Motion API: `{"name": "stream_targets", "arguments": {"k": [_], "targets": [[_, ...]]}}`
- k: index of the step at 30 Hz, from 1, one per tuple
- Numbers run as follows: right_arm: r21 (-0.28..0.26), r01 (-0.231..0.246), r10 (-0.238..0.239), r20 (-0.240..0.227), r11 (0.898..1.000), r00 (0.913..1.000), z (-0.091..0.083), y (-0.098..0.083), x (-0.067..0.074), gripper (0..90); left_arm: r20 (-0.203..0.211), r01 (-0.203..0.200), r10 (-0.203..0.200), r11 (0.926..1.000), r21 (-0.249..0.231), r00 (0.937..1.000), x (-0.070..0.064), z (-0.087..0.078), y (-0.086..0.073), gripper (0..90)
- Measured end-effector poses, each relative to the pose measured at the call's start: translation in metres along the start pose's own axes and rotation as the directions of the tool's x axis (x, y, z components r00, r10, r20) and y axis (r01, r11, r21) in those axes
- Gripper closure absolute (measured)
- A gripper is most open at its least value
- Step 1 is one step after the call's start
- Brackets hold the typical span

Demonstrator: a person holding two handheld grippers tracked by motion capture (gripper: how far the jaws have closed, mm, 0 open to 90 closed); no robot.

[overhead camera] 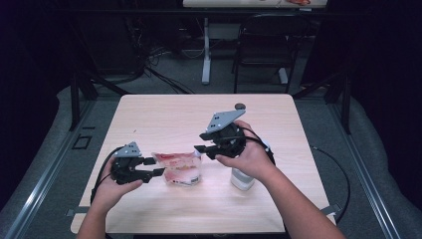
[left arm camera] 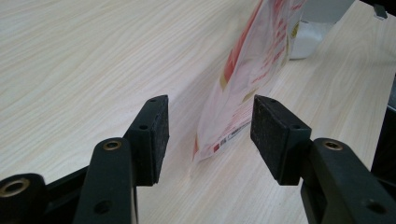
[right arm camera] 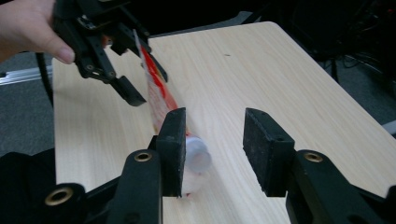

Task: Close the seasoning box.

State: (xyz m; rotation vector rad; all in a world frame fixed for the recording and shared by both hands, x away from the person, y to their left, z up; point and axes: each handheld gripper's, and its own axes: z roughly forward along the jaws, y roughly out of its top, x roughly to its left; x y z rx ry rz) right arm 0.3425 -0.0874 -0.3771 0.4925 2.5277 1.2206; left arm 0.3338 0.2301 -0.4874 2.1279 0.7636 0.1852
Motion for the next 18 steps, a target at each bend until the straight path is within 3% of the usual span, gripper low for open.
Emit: {"name": "stream_targets", "arguments": {"k": [9, 18], "targets": [[-0.029, -0.029, 0.03, 0.046, 0.999, 0.9985, -0.012, -0.009, -0.008, 55.2, 0.003, 0.022, -0.022, 0.9998, 0.002, 0.9997, 0.003, -0.005, -0.001, 47.5], [-0.015, -0.081, 0.082, 0.114, 0.997, 0.9901, -0.022, -0.023, -0.019, 56.9, 0.003, 0.017, -0.017, 0.9998, -0.013, 0.9999, 0.003, -0.01, -0.001, 47.5]]}}
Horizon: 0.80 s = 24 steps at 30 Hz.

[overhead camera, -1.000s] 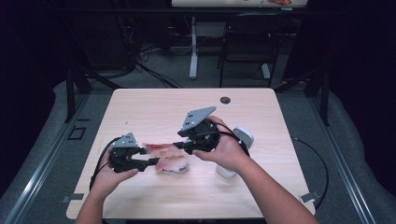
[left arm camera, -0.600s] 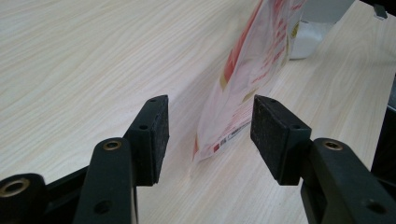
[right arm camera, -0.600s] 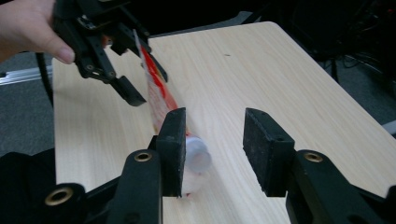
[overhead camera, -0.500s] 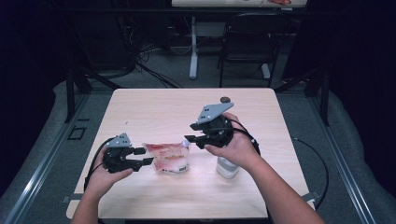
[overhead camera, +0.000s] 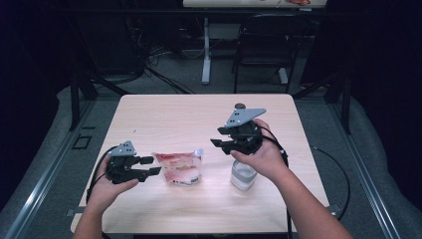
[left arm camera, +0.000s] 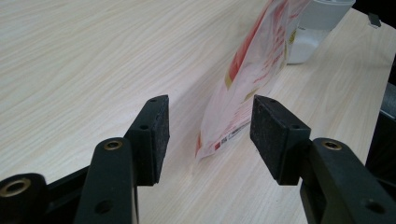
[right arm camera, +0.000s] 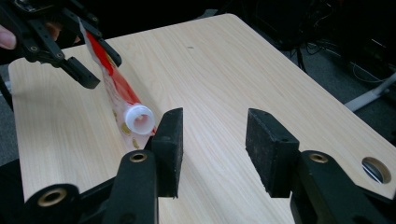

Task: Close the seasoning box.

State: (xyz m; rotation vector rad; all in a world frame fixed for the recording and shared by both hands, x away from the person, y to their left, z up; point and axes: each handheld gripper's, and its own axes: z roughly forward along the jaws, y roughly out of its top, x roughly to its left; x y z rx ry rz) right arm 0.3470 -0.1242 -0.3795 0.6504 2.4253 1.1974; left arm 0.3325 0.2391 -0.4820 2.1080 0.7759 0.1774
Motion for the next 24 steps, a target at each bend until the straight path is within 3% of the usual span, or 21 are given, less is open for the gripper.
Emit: {"name": "stream_targets", "arguments": {"k": [6, 10, 17, 24], "targets": [[-0.005, -0.036, 0.036, 0.022, 0.999, 0.9991, -0.006, -0.01, -0.01, 57.0, -0.012, 0.0, 0.0, 1.0, 0.002, 0.9999, 0.0, -0.001, -0.001, 47.9], [-0.029, -0.072, 0.074, 0.059, 0.997, 0.9955, -0.023, -0.02, -0.021, 57.5, -0.003, 0.006, -0.006, 0.9997, -0.023, 1.0, -0.002, -0.005, 0.002, 48.5], [-0.055, -0.14, 0.147, 0.148, 0.989, 0.978, -0.056, -0.042, -0.044, 64.2, -0.007, 0.004, -0.004, 0.9995, -0.03, 1.0, -0.003, -0.009, 0.003, 48.7], [-0.033, -0.21, 0.212, 0.188, 0.977, 0.9588, -0.063, -0.068, -0.063, 81.7, -0.018, 0.002, -0.003, 0.9996, -0.03, 0.9998, 0.0, -0.009, 0.001, 49.9]]}}
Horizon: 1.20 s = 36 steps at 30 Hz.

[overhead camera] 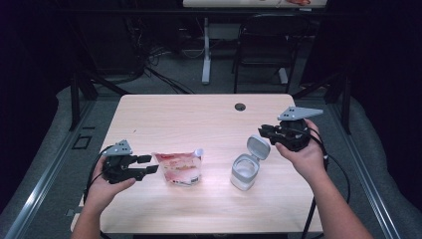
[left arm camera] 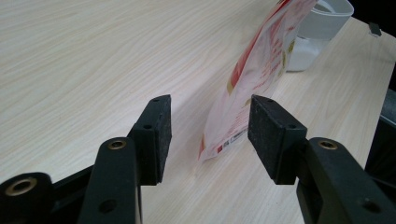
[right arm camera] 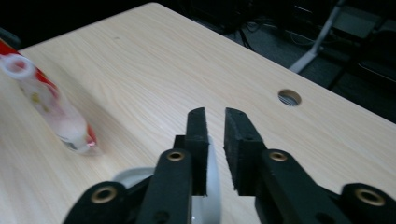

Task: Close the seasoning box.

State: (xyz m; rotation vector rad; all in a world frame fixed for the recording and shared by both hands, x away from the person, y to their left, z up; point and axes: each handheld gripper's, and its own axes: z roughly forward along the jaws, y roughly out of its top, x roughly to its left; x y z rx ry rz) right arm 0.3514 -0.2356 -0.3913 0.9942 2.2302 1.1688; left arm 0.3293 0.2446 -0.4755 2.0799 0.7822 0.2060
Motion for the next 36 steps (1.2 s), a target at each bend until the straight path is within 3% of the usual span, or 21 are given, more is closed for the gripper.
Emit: {"name": "stream_targets", "arguments": {"k": [3, 9, 15, 26, 36], "targets": [[-0.001, -0.034, 0.034, 0.028, 0.999, 0.999, 0.002, -0.01, -0.008, 90.0, -0.005, 0.002, -0.002, 1.0, -0.002, 1.0, 0.001, 0.0, -0.001, 50.9], [0.01, -0.111, 0.111, 0.046, 0.994, 0.9928, 0.007, -0.029, -0.021, 90.0, 0.001, 0.01, -0.01, 0.9999, -0.005, 0.9999, 0.002, -0.002, -0.002, 50.3], [0.013, -0.148, 0.147, 0.056, 0.989, 0.9875, 0.01, -0.04, -0.025, 90.0, -0.015, 0.012, -0.012, 0.9999, 0.007, 0.9998, 0.003, -0.001, -0.003, 50.1], [0.022, -0.173, 0.172, 0.048, 0.985, 0.9839, 0.015, -0.048, -0.027, 90.0, -0.009, 0.014, -0.014, 0.9999, -0.001, 0.9999, 0.002, -0.001, -0.002, 50.0], [0.031, -0.145, 0.145, 0.017, 0.989, 0.9893, 0.015, -0.046, -0.018, 90.0, -0.016, 0.015, -0.014, 0.9999, 0.005, 0.9998, 0.003, 0.0, -0.003, 49.8]]}}
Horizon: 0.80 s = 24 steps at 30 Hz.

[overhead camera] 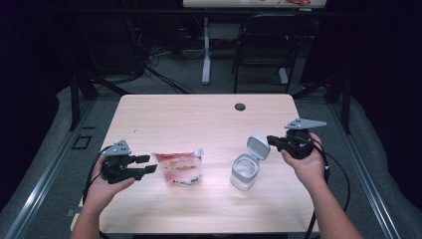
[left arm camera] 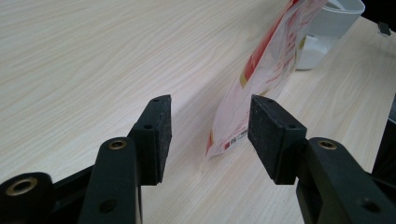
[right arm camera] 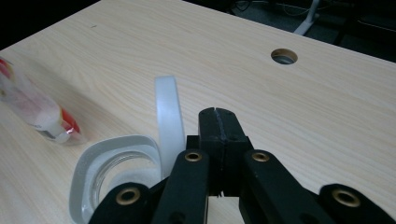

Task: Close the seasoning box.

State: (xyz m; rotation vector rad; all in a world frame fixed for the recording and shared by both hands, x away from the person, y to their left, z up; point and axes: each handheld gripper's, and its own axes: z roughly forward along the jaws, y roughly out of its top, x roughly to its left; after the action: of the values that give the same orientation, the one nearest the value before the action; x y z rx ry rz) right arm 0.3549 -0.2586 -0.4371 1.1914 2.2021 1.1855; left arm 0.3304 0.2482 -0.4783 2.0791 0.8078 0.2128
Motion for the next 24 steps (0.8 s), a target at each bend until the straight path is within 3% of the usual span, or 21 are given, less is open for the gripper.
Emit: {"name": "stream_targets", "arguments": {"k": [14, 17, 24], "targets": [[-0.026, 0.021, -0.023, -0.071, 0.999, 0.9972, -0.002, -0.008, 0.021, 90.0, -0.008, 0.001, -0.001, 1.0, 0.002, 1.0, 0.001, 0.001, -0.001, 49.6], [-0.017, 0.037, -0.038, -0.068, 0.999, 0.997, 0.0, -0.013, 0.025, 90.0, -0.007, 0.001, -0.001, 1.0, 0.002, 1.0, 0.001, 0.001, -0.001, 49.6], [-0.019, 0.022, -0.023, -0.079, 1.0, 0.9966, 0.003, -0.026, 0.029, 90.0, -0.002, -0.005, 0.005, 1.0, -0.001, 1.0, 0.001, 0.0, -0.002, 49.4]]}}
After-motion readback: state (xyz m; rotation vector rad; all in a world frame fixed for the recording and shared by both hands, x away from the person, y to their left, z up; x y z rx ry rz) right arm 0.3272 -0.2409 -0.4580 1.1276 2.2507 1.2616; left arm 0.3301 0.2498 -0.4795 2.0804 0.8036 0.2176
